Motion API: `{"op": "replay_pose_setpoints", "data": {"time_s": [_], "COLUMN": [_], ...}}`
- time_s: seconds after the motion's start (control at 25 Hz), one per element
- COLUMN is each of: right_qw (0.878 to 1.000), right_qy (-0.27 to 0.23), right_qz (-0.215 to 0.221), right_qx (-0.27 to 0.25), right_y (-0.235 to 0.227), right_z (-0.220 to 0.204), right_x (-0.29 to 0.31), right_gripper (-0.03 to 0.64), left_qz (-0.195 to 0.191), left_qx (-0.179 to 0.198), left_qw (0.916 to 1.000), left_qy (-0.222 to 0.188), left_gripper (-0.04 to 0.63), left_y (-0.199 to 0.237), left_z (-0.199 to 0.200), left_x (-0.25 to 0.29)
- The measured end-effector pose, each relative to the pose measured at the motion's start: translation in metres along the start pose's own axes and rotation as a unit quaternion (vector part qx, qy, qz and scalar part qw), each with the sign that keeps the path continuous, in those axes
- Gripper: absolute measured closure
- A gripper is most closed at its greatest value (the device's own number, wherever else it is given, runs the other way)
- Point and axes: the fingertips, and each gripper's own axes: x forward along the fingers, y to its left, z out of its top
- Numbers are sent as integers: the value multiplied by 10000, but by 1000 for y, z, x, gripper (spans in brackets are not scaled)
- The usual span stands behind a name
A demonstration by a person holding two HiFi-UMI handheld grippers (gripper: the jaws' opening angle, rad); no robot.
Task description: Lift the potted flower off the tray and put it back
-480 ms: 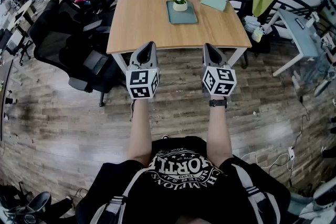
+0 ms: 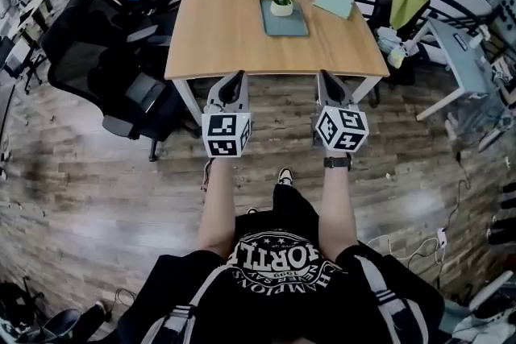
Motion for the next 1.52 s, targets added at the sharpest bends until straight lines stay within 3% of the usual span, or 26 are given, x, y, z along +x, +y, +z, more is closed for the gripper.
{"op": "replay_pose_setpoints", "data": {"time_s": [0.4, 0.56, 0.84, 1.04, 1.2, 1.52], "right_qw": [9963, 9957, 9961, 9977, 9990, 9986], "right_qy": [-214, -217, -97, 17, 110, 288], "right_qz": [392, 580, 702, 590, 430, 432], "right_qx": [729, 686, 528, 333, 109, -32], "right_y": [-7, -16, -53, -79, -103, -137], "right_z": [-2, 2, 7, 7, 11, 9], "right_x": [76, 112, 171, 212, 243, 294], "right_gripper": [598, 598, 598, 598, 598, 600], "left_qz": [238, 329, 348, 191, 286, 482], "left_qx": [68, 79, 466, 464, 248, 194], "left_qw": [9995, 9992, 9972, 9975, 9985, 9984], "left_qy": [-203, -212, -472, -502, -390, -216], "left_gripper": [578, 577, 577, 577, 578, 578], "left_y": [29, 42, 46, 46, 61, 77], "left_z": [-1, -1, 8, 9, 4, -5], "left_x": [51, 92, 167, 214, 249, 306]}}
